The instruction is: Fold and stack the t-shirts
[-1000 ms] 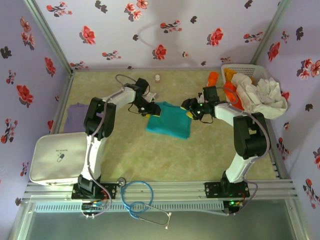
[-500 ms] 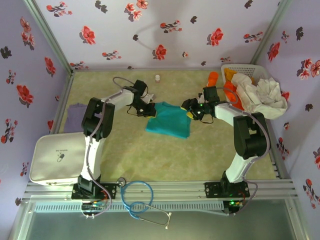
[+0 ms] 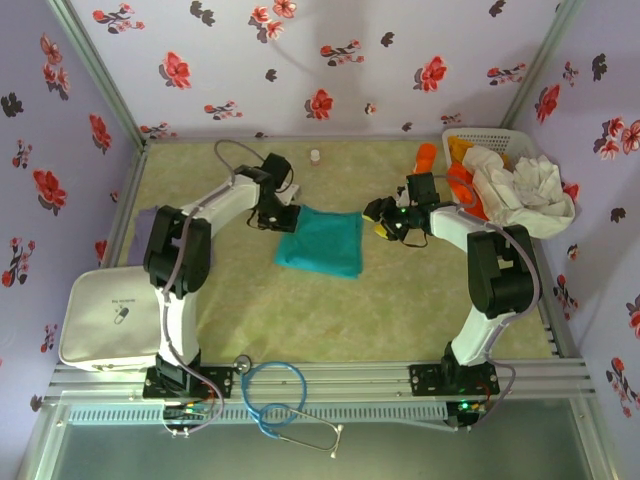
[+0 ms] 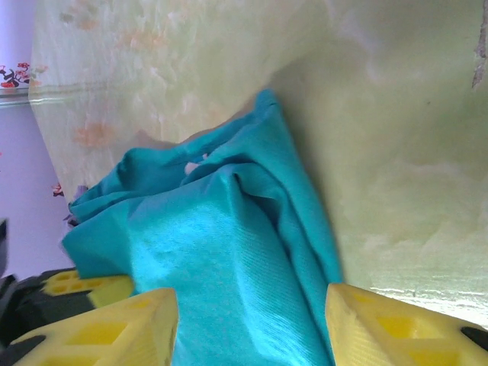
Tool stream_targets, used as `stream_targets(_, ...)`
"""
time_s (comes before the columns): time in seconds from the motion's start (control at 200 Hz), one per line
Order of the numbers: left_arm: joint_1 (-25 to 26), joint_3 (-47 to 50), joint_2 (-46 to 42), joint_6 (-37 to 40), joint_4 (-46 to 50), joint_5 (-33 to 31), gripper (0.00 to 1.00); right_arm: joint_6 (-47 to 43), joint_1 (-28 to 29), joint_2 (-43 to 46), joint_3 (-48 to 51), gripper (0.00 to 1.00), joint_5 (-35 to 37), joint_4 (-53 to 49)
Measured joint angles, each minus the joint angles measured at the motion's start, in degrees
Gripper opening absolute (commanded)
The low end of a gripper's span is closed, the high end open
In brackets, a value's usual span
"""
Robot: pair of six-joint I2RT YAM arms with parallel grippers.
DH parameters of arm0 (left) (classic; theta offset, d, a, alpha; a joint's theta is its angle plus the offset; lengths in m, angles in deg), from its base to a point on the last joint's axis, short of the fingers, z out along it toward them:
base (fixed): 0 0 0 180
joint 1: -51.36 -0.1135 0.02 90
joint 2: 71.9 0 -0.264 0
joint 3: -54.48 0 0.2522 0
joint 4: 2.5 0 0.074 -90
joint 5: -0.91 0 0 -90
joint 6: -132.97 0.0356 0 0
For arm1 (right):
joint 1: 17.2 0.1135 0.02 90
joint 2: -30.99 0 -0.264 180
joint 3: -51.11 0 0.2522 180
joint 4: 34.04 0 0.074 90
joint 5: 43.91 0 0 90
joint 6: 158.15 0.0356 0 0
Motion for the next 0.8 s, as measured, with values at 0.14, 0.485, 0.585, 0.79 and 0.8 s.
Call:
stream_targets(0.14, -1.88, 0.00, -4.59, 1.77, 5.01, -3.91, 0.00, 0.02, 0.00, -0.04, 0.00, 0.54, -0.22, 0.02)
stream_targets(0.485, -10.03, -1.53, -12.07, 7.13, 17.35, -11.37, 0.00, -0.02, 0.00, -0.68, -0.02, 0.54, -1.46, -0.04)
stream_targets(0.585, -11.67, -2.80, -14.16, 8.85, 19.69, -13.75, 0.00, -0.09, 0.00, -1.20, -0.26, 0.54, -1.92, -0.52)
stream_targets(0.79, -15.02, -5.20, -17.03, 11.96, 23.28, -16.87, 0.00, -0.50, 0.00, -2.27, -1.42, 0.54, -2.14, -1.75)
stream_targets(0.8, -15.21, -5.29, -17.16, 12.20, 23.43, -16.96, 0.00, -0.52, 0.00, -2.29, -1.49, 0.53, -2.14, -1.79)
